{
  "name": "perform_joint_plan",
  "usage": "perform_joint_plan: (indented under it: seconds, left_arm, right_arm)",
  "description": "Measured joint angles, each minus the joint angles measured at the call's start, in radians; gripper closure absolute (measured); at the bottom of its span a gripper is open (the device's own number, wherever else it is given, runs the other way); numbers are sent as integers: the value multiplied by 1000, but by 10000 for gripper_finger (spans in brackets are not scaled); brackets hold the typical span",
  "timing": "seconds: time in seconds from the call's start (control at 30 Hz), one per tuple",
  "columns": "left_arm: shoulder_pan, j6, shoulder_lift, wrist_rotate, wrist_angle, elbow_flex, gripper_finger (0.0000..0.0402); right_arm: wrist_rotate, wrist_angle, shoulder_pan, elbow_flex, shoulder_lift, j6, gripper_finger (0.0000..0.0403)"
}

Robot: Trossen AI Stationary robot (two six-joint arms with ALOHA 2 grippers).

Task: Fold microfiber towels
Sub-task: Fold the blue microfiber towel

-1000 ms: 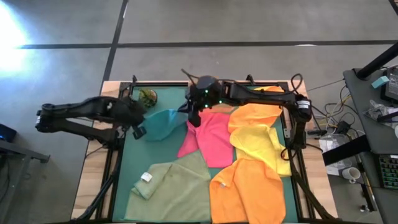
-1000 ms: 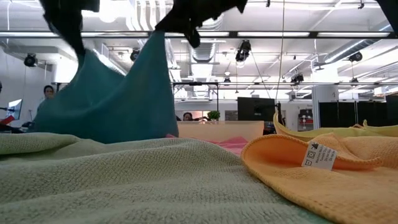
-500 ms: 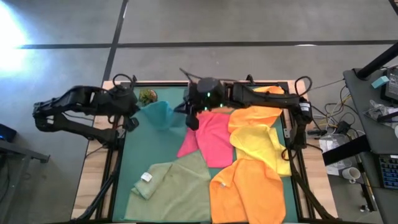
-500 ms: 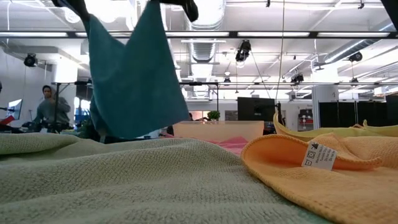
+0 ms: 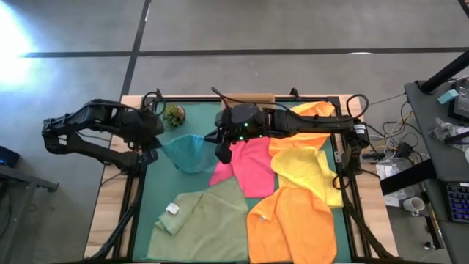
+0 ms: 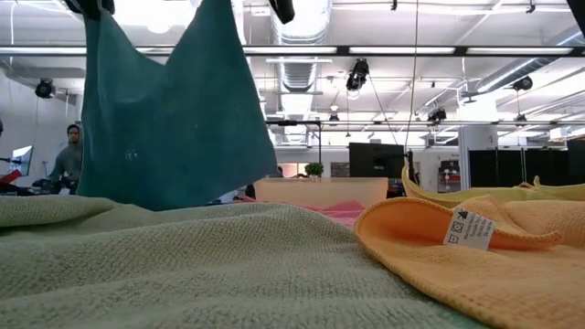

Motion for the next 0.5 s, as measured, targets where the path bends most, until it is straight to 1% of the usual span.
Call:
perform_joint_plan:
  seconds: [0.07,0.2,0.33,0.5]
  left_arm:
    - [0,-9,4,49,2,15,402]
    - [0,-54,7,161,1,41,402]
    - [-5,-131,9,279,1,50,402]
    - [-32,-237,6,416,1,57,402]
  right_arm:
    - [4,-30,19,24,0,12,394]
    - [51,-53,63,58,-3,32,394]
    - [56,-55,102,90,1,63,394]
    - [88,-56,144,105,11,126,394]
